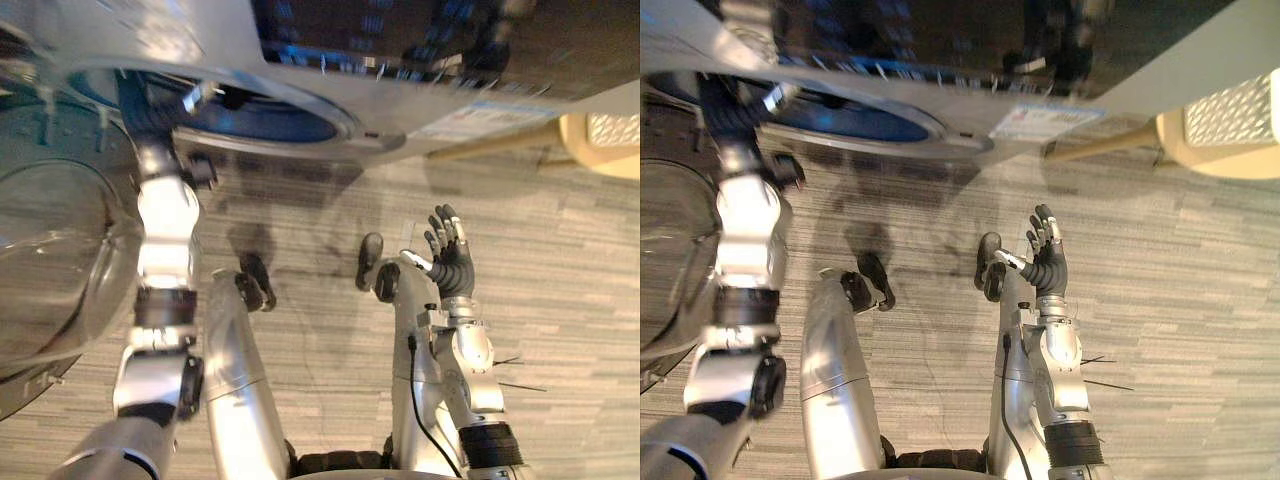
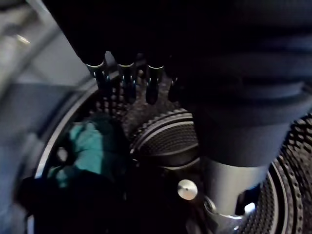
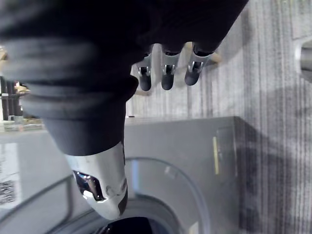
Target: Pick up the laundry basket with both hands and put the clothes into the washing machine.
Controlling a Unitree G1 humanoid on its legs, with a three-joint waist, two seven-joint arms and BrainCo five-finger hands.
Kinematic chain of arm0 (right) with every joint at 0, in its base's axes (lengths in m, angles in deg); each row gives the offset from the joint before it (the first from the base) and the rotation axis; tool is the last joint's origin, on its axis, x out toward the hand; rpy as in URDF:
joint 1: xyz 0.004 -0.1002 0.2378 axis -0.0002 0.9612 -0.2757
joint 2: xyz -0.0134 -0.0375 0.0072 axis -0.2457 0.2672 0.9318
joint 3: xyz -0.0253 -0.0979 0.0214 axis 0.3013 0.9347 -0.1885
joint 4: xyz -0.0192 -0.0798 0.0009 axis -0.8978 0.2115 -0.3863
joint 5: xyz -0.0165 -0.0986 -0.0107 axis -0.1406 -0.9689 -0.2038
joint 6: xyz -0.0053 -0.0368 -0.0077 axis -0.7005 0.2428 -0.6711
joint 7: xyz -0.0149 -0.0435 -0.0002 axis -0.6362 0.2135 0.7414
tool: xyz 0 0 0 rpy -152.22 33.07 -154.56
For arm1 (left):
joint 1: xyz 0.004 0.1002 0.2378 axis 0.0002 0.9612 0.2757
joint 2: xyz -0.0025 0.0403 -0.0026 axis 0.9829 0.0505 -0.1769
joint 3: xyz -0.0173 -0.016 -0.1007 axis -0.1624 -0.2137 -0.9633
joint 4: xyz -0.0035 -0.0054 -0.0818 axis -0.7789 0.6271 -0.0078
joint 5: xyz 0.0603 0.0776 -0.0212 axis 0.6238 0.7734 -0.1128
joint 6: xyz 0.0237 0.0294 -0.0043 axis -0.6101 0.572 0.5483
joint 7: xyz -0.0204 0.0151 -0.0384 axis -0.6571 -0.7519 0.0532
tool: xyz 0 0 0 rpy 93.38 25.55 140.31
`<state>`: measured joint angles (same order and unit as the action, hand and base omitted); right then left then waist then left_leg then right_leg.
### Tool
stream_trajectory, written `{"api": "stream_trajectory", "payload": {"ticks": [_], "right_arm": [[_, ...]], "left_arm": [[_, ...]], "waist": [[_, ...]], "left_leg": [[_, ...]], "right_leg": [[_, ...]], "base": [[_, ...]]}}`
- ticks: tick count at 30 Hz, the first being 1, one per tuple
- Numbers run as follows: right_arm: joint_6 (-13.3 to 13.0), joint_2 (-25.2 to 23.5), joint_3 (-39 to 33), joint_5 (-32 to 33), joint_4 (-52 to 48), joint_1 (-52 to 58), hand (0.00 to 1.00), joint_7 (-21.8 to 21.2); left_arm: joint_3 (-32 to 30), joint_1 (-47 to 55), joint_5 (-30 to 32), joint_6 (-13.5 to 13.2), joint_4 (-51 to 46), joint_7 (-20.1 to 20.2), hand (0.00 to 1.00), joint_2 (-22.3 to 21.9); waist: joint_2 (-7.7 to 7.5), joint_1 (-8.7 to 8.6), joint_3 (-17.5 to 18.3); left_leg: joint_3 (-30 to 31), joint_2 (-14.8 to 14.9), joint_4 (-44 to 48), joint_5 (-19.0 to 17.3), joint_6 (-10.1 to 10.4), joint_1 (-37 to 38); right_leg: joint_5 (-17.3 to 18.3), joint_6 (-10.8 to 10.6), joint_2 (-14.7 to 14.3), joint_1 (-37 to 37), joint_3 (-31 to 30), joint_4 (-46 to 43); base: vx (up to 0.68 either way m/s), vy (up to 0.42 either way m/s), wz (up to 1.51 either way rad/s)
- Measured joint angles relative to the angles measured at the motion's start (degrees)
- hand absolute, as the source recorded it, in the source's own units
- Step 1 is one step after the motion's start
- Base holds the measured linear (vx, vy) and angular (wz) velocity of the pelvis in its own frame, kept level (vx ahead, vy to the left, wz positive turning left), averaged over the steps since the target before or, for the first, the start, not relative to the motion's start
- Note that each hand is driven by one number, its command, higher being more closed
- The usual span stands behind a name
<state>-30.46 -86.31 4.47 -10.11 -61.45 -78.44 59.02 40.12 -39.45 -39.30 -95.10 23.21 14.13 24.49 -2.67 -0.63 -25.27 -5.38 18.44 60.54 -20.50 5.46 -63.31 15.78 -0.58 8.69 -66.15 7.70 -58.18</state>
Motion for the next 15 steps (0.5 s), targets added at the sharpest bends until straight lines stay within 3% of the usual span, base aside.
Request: {"api": "stream_trajectory", "payload": {"ticks": [2,5,10,14,15], "right_arm": [[0.39,0.06,-0.38,-1.05,1.59,0.07,0.00,0.21],[1.04,0.83,-0.54,-1.57,5.17,0.23,0.00,0.29],[2.84,1.20,-0.31,-1.72,14.13,3.02,0.00,1.04],[3.61,1.06,0.40,-3.99,21.94,5.92,0.00,1.31],[4.22,1.16,0.16,-4.97,26.10,6.42,0.00,1.28]], "left_arm": [[0.75,7.83,-1.01,-0.14,0.48,2.15,0.00,-5.00],[2.96,14.00,-1.86,-0.19,5.86,4.50,0.00,-8.51],[5.69,22.29,-2.95,-0.34,16.15,8.48,0.00,-10.74],[5.71,27.48,-2.61,-0.57,24.54,9.85,0.00,-11.48],[5.24,27.98,-1.04,-0.52,29.37,10.68,0.00,-11.68]], "waist": [[0.02,0.49,0.81],[0.16,1.51,2.40],[0.22,1.95,5.05],[0.58,2.55,10.84],[1.42,2.79,12.83]], "left_leg": [[0.17,-0.91,-5.10,1.78,0.84,5.20],[0.14,-1.86,-11.00,3.60,1.69,11.54],[-0.97,-3.55,-23.10,6.85,2.31,27.29],[-2.67,-4.65,-33.63,9.93,2.38,38.09],[-3.14,-5.27,-38.47,11.84,2.58,42.51]], "right_leg": [[-0.18,0.31,0.40,5.33,1.51,3.51],[-0.40,0.63,0.45,11.72,3.12,7.81],[-1.14,0.18,0.61,27.27,5.49,17.11],[-2.67,-0.63,0.47,36.94,6.40,25.03],[-4.01,-1.02,0.13,41.02,6.91,29.32]], "base": [[0.10,-0.088,0.31],[0.10,-0.089,0.26],[0.13,-0.049,0.27],[0.13,-0.004,0.12],[0.16,0.013,0.11]]}}
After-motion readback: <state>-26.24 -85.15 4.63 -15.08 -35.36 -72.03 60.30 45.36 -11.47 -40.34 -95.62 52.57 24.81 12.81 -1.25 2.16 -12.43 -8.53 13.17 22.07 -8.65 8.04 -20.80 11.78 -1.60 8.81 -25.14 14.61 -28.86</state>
